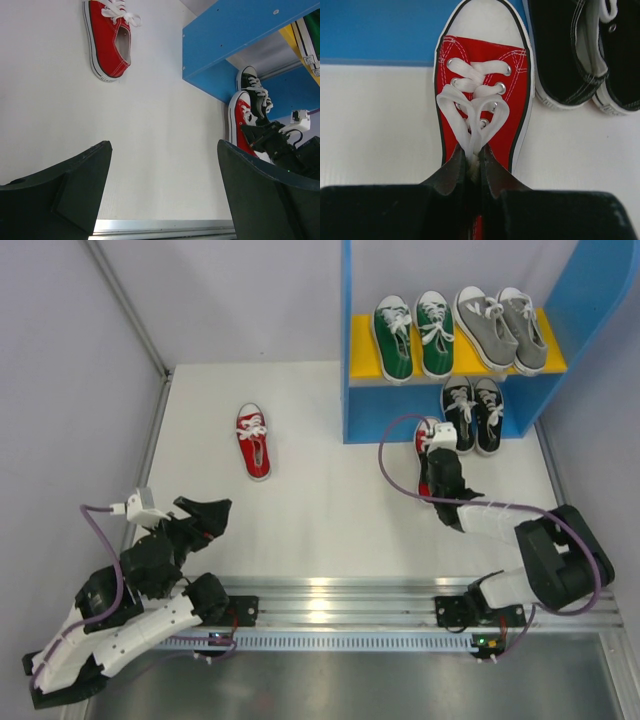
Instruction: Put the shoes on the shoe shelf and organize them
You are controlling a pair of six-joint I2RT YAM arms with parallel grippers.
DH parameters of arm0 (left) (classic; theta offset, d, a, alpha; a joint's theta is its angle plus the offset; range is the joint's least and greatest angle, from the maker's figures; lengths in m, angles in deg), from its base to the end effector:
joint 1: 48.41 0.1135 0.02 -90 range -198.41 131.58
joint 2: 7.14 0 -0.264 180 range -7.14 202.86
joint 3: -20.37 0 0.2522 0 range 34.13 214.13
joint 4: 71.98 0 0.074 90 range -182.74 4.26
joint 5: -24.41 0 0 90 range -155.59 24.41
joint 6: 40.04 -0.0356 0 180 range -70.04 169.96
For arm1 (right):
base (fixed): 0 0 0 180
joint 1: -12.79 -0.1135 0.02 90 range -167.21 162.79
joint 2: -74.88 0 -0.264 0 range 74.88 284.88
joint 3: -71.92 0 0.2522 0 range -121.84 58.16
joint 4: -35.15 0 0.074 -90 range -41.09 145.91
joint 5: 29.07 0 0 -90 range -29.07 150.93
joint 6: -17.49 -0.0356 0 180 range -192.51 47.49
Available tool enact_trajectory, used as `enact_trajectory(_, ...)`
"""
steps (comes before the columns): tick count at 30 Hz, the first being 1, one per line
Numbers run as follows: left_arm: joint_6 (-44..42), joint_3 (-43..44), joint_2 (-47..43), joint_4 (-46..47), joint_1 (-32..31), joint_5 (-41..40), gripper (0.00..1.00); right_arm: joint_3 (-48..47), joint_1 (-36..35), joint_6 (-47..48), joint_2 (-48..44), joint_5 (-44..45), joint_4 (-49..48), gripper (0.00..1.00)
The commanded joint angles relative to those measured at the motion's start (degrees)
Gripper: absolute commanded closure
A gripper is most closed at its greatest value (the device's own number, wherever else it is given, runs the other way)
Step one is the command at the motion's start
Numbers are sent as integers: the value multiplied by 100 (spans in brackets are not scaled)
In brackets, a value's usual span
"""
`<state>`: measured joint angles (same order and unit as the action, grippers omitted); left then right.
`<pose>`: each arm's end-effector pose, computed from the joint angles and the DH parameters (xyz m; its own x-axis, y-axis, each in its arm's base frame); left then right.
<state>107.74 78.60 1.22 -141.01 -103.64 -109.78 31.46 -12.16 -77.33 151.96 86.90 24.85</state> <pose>0.0291 0.0015 0.3120 -0.2804 -0.6598 -0.6972 -0.0445 0.7345 -0.6772 0.2409 0.0949 0.1734 -0.4025 -0.1040 -0.9095 0.0105 0.9929 -0.1182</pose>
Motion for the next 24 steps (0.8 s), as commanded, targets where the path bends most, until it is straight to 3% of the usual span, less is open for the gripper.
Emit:
enact_trajectory(1,-162,9,69,297,-6,-73,9,-634,271,420,288,-356,-1768,100)
enact_trajectory(10,-206,-26,78,323,-6,-126,9,-1636,912,710,1483,-1410,-2147,100)
enact_trajectory(24,-285,88,166,306,-6,-187,9,-3578,1344,833,2838,-2211,-1428,100)
